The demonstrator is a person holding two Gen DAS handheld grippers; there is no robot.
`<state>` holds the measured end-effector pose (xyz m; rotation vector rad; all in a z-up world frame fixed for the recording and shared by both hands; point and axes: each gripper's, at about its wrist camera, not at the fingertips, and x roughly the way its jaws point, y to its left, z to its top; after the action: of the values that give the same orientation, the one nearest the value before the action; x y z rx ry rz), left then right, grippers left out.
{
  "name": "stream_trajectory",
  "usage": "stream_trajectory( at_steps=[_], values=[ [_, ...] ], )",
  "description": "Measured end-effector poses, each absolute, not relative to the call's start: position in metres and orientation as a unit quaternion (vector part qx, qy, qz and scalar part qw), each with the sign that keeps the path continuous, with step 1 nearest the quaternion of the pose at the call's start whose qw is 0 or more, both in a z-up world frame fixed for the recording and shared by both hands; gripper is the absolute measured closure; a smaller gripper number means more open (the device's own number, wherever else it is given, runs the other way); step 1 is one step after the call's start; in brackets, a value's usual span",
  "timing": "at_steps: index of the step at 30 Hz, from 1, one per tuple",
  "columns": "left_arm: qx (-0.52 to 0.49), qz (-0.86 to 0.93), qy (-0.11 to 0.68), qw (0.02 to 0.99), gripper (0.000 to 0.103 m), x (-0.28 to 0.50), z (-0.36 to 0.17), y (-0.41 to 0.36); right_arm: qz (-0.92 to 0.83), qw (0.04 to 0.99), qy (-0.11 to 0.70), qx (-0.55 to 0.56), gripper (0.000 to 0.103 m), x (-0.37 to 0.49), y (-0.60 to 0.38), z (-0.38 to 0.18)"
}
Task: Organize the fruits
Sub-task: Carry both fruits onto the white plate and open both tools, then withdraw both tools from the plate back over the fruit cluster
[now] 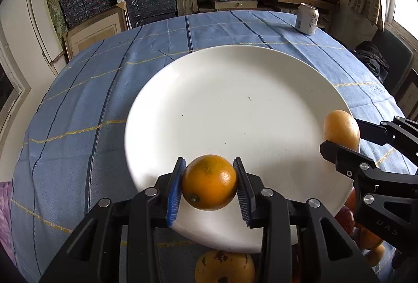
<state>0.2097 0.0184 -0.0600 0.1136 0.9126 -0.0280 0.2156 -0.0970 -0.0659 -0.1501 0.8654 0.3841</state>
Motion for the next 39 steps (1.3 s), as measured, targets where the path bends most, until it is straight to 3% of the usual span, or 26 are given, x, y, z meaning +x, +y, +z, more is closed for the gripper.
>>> stream_trajectory(
  at_steps=[1, 2, 3, 5, 6, 15, 25, 34, 39],
  values=[
    [0.057, -0.014, 0.436, 0.898, 0.063, 0.210, -0.060, 0.018, 0.183, 0.888, 0.416, -0.074, 0.058, 0.217, -0.097, -0.066],
    [0.061, -0.015, 0.431, 0.900, 0.049, 0.209, -0.059, 0.017, 0.183, 0.889, 0.413, -0.073, 0.048, 0.216, -0.097, -0.066],
    [0.066, -0.014, 0.427, 0.902, 0.026, 0.208, -0.057, 0.016, 0.179, 0.892, 0.410, -0.069, 0.038, 0.215, -0.098, -0.064],
    [0.085, 0.010, 0.413, 0.907, 0.012, 0.206, -0.053, 0.016, 0.168, 0.899, 0.400, -0.063, 0.019, 0.215, -0.103, -0.058],
    [0.088, 0.016, 0.408, 0.909, 0.005, 0.205, -0.051, 0.017, 0.167, 0.900, 0.398, -0.057, 0.018, 0.214, -0.106, -0.056],
    [0.058, 0.027, 0.411, 0.909, 0.004, 0.189, -0.042, 0.026, 0.153, 0.906, 0.392, -0.050, 0.015, 0.190, -0.124, -0.042],
    [0.034, 0.012, 0.411, 0.911, 0.004, 0.104, -0.038, 0.028, 0.144, 0.907, 0.395, -0.039, 0.012, 0.094, -0.147, -0.035],
    [-0.014, 0.000, 0.395, 0.919, 0.004, 0.020, -0.032, 0.031, 0.152, 0.895, 0.419, -0.004, 0.011, 0.000, -0.153, -0.061],
    [0.001, -0.011, 0.411, 0.912, 0.004, -0.001, -0.045, 0.018, 0.150, 0.893, 0.423, -0.020, 0.011, -0.012, -0.141, -0.075]
  ],
)
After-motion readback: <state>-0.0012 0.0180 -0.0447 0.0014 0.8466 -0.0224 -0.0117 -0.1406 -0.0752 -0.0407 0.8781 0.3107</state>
